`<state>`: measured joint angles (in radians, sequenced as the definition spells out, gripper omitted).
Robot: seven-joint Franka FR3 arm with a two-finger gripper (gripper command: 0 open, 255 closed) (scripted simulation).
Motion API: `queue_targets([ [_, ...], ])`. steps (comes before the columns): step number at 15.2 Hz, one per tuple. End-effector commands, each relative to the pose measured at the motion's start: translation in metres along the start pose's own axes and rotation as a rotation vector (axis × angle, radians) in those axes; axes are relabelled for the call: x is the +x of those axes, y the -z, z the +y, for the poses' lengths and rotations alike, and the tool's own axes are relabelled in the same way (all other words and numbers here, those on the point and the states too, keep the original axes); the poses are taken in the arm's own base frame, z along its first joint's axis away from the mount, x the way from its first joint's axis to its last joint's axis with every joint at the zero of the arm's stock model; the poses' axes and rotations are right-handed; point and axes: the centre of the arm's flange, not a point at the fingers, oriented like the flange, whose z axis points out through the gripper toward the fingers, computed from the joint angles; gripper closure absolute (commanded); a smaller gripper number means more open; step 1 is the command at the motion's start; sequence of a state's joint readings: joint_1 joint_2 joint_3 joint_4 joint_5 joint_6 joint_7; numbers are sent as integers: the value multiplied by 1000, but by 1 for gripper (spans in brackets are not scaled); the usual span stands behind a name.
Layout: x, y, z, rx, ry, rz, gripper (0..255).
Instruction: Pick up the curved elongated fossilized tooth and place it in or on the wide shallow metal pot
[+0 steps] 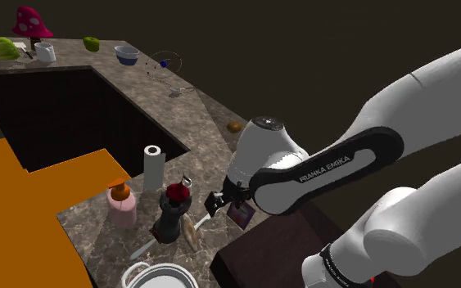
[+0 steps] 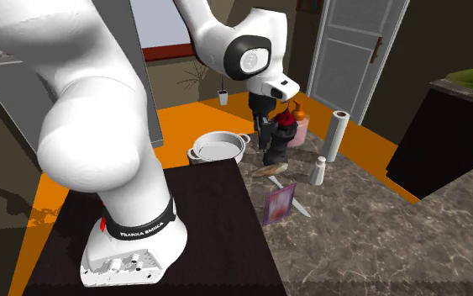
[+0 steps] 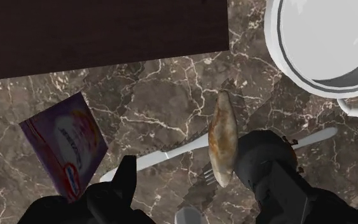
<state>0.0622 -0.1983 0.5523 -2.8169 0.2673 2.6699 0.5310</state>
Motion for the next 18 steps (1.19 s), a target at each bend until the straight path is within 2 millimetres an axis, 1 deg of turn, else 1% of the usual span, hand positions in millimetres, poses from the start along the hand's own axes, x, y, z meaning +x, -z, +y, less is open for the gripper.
queue_targets([
  [1,-4,-23,-13,6,-22,1,0],
  [4,-5,-56,-33,10,-51,1,0],
  [5,-5,-63,-37,11,-57,1,0],
  [12,-5,-100,-38,11,-57,1,0],
  [13,-5,-103,-38,11,-57,1,0],
  [18,-5,-103,-38,11,-57,1,0],
])
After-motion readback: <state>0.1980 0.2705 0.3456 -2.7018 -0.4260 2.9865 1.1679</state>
